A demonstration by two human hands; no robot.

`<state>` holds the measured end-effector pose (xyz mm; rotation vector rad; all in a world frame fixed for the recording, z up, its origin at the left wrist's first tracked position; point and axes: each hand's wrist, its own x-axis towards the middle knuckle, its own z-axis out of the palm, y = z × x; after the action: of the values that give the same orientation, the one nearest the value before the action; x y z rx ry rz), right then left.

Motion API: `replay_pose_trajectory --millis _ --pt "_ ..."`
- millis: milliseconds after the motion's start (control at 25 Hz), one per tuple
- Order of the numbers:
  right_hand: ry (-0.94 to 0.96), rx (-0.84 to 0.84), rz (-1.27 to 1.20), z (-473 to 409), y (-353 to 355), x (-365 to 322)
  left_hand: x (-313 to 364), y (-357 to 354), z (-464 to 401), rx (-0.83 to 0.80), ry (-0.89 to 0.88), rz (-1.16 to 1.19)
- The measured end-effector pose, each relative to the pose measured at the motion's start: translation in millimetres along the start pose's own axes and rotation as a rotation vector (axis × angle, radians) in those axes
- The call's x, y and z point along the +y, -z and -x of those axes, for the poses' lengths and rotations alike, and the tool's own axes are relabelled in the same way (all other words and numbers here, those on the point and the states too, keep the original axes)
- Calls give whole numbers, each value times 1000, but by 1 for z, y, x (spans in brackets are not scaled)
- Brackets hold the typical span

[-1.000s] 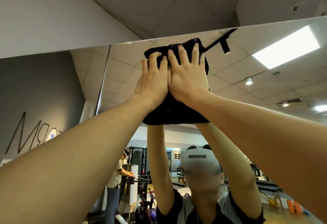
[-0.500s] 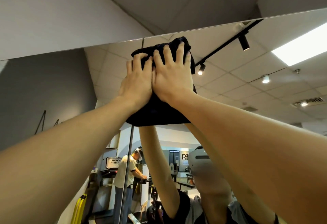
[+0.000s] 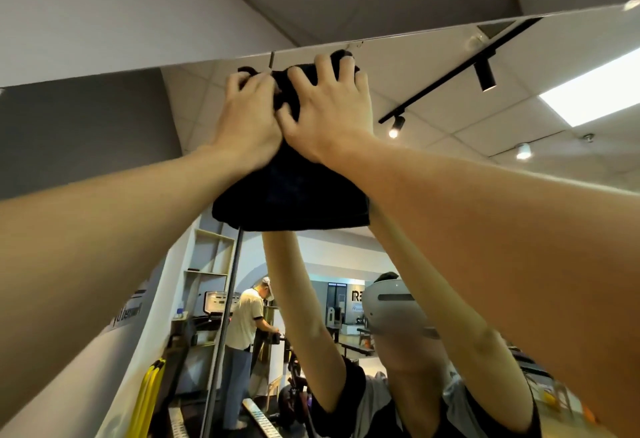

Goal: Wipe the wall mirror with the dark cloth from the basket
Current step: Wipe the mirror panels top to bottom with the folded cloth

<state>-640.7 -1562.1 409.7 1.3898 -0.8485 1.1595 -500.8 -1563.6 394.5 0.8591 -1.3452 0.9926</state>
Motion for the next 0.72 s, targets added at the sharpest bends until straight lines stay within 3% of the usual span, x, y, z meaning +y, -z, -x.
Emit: replay_pose_trajectory --millis 120,320,720 --pt "-43 9 -6 3 -5 -7 -3 -11 1 39 -5 111" --pt "-80 8 -18 7 -5 -15 -18 -15 0 57 -45 -10" --pt "-143 -5 -47 85 2 -43 -16 -3 78 -14 -86 17"
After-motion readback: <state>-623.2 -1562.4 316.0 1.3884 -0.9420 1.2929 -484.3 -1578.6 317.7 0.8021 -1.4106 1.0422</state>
